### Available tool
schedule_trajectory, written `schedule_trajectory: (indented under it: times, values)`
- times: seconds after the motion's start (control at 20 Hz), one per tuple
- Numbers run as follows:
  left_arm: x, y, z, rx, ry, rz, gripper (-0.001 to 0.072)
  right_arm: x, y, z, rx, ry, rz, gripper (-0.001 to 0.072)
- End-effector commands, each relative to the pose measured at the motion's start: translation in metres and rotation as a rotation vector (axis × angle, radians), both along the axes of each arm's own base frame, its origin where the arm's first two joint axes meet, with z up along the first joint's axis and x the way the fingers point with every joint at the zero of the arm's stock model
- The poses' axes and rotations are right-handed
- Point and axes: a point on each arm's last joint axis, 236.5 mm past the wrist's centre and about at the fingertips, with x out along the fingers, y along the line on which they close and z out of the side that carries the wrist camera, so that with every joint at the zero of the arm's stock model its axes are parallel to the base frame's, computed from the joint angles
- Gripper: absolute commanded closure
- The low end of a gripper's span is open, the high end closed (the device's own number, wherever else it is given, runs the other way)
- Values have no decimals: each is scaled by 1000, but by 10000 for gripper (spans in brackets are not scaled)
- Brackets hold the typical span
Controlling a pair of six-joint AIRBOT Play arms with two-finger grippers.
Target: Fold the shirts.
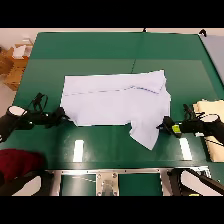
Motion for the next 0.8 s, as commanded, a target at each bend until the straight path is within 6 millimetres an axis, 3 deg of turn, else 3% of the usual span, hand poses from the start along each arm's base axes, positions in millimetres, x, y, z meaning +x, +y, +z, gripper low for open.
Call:
schedule_trajectory:
  times: [0.0,0.2,0.4,0.55,0.75]
  values:
    - [-32,17,11,125,76,-93,690,-13,-17,27,-72,21,37,698]
    - [-87,31,14,212,197,-172,689,-63,-36,46,-221,114,44,697]
    - [-109,40,30,259,227,-141,689,-80,-44,75,-319,47,47,697]
    - [-91,27,51,200,160,-107,690,-55,-36,98,-291,-75,43,697]
    - [-40,27,76,184,17,-60,690,12,-32,128,-225,-227,41,697]
